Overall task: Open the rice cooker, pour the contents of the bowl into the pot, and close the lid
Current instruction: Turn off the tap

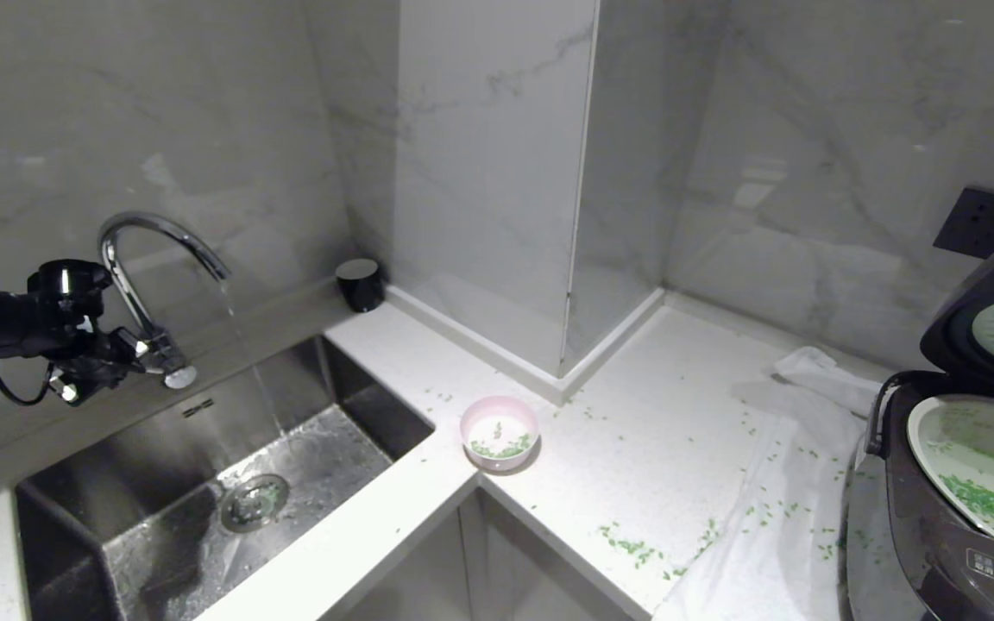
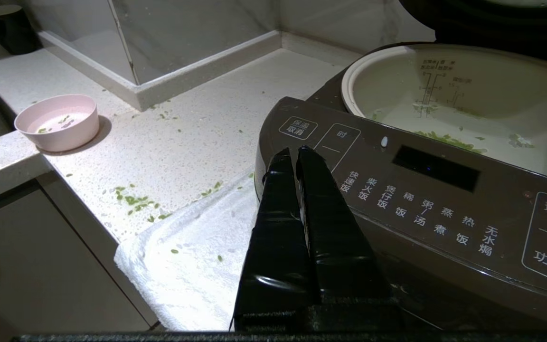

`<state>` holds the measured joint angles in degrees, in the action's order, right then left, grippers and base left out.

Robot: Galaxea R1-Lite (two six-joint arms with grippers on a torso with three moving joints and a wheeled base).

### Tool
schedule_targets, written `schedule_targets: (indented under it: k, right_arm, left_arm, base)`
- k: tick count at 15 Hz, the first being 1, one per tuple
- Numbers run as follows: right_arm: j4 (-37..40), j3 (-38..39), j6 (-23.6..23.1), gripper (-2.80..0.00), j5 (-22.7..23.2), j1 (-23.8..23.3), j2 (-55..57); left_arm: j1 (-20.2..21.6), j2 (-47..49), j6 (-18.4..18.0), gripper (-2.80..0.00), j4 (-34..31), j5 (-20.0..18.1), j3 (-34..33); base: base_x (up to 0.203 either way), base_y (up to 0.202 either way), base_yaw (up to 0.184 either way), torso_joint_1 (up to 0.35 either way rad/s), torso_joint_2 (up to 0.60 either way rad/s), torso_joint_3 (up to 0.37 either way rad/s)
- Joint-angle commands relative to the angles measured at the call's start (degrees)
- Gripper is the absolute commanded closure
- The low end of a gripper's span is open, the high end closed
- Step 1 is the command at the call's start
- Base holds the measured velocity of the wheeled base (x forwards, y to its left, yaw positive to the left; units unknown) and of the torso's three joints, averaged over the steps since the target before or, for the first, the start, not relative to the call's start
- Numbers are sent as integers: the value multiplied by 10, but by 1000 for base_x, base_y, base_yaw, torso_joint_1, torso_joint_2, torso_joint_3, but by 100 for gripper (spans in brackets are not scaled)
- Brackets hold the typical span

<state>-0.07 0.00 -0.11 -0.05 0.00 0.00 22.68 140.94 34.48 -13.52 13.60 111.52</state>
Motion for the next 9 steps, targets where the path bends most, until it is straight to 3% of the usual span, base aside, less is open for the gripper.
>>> schedule_targets:
  k: [1, 9]
  right_arm:
    - [0, 0, -1, 0, 0, 0, 0]
    - [0, 0, -1, 0, 0, 0, 0]
  left_arm:
    - [-6, -1, 17, 0, 9, 9, -3]
    - [-6, 3, 29, 0, 10, 6, 0]
  base:
    - [0, 0, 0, 0, 0, 0]
    - [0, 0, 0, 0, 0, 0]
